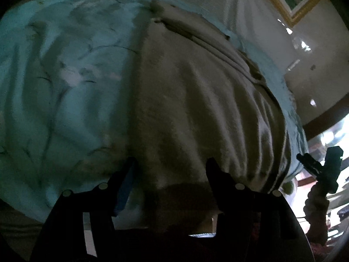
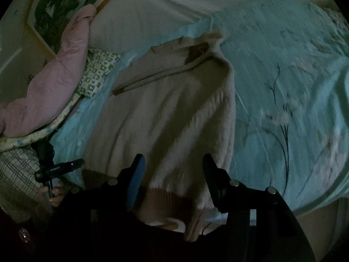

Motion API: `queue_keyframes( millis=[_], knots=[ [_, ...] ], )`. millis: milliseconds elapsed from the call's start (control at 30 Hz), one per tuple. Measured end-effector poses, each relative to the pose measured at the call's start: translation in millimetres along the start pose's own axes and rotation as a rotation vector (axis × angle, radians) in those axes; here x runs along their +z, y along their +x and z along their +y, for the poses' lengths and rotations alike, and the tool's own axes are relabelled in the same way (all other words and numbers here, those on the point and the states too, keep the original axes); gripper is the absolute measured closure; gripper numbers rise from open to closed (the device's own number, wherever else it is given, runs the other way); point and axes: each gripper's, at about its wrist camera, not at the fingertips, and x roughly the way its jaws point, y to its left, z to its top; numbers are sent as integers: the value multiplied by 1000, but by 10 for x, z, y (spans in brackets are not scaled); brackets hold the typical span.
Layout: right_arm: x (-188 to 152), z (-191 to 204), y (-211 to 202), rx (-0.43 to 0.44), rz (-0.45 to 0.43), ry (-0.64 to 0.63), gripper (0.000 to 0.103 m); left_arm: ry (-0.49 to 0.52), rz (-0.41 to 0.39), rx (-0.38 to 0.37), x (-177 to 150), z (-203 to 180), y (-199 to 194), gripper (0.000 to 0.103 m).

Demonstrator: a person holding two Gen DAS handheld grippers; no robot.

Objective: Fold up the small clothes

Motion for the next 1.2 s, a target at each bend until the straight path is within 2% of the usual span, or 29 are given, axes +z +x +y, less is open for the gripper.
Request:
queue_keyframes(
  millis=[67,133,233,433,667,733,767,800,833,933,1000,1033,1067,1200],
  knots=[
    [-81,-28,-28,-8,9,5,47,16,-4,-10,5,-58,30,42],
    [-155,-66,-59,-13,18,13,47,25,-6,-19,10,-99,59,71],
    [-250,-111,-80,-20,31,24,47,45,1,-15,12,-80,57,84],
    [-455,-252,-8,-4,75,71,47,8,-4,-58,12,129,-18,82],
    [-521,-228,373,35,128,80,45,33,29,-58,5,45,76,78],
    [-521,-218,414,51,127,90,45,38,31,-61,5,39,77,84],
    [-525,-209,413,56,129,81,45,43,26,-60,2,32,72,92],
    [-531,-199,394,59,132,64,57,47,27,-55,-4,25,68,98],
    [-531,-206,371,73,133,59,93,49,23,-55,-15,26,57,98],
    [-502,-270,239,131,101,92,93,31,18,-99,-38,68,-10,98],
    [-475,-279,153,178,64,92,93,28,47,-93,-49,112,19,96],
    [-467,-280,152,186,64,94,93,25,73,-84,-53,134,54,92],
    [-462,-269,171,192,71,91,93,22,89,-91,-64,147,78,91],
    [-478,-210,285,176,119,69,91,58,90,-79,-79,72,85,83]
  ],
)
